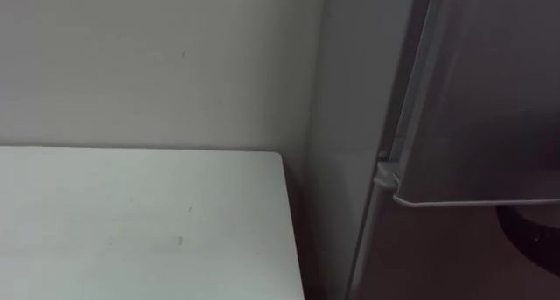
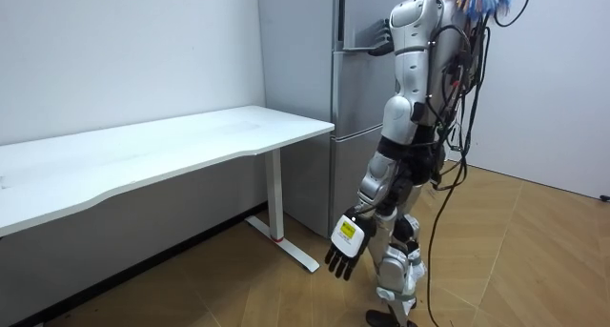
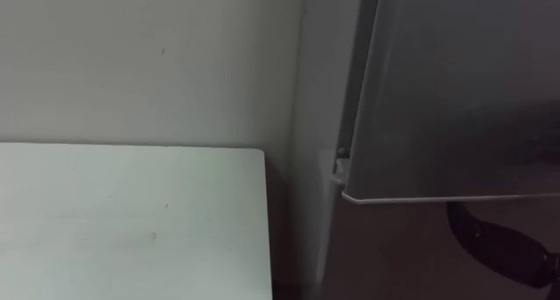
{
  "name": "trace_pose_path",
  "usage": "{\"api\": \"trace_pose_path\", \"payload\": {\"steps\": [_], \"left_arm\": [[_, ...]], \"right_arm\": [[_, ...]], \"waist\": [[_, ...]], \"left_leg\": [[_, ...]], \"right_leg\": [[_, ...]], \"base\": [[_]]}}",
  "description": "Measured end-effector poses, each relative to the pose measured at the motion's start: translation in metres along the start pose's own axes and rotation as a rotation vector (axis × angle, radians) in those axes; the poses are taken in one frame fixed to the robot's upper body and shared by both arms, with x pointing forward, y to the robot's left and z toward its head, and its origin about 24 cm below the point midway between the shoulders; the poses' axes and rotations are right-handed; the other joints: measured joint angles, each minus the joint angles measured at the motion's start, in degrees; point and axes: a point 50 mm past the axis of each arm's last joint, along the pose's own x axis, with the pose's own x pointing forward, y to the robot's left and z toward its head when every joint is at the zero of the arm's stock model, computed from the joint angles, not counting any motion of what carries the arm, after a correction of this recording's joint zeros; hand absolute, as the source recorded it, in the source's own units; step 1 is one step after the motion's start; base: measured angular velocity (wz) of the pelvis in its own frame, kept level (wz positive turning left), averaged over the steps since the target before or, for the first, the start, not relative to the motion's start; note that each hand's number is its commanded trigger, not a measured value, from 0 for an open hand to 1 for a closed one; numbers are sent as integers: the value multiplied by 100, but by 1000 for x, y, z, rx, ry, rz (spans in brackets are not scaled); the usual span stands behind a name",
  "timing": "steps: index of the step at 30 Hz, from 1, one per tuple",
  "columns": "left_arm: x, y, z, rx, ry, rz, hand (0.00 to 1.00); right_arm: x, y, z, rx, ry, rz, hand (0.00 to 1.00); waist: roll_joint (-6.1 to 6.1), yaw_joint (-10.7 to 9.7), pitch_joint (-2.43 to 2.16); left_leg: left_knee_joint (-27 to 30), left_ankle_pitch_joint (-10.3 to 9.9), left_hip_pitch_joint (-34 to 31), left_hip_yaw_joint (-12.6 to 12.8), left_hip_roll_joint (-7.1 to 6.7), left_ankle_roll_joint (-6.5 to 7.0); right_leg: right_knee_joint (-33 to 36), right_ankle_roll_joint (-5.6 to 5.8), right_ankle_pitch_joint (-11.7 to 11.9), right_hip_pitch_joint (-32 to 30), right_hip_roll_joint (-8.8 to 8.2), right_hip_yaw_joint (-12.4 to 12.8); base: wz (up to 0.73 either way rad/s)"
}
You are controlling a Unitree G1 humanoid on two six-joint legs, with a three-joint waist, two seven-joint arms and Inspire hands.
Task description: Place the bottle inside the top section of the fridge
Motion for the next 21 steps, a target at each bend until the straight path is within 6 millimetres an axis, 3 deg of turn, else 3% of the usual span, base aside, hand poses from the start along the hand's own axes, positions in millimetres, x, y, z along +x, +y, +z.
{"api": "trace_pose_path", "payload": {"steps": [5,11,21], "left_arm": [[1,0,5,2,-13,0,0],[1,-1,7,20,-20,-6,0],[1,-2,8,27,-22,-9,0]], "right_arm": [[-7,10,-2,48,11,21,0],[-12,18,-15,34,40,81,0],[-18,27,-22,42,54,136,0]], "waist": [[-15,4,11],[-83,5,-10],[-77,5,-12]], "left_leg": [[11,-2,-1,-3,5,-4],[21,-2,2,-2,6,-5],[25,2,6,5,6,-8]], "right_leg": [[2,-3,2,-1,-9,0],[22,-5,3,-1,-10,9],[16,-11,8,2,-14,22]], "base": [[0],[0],[0]]}}
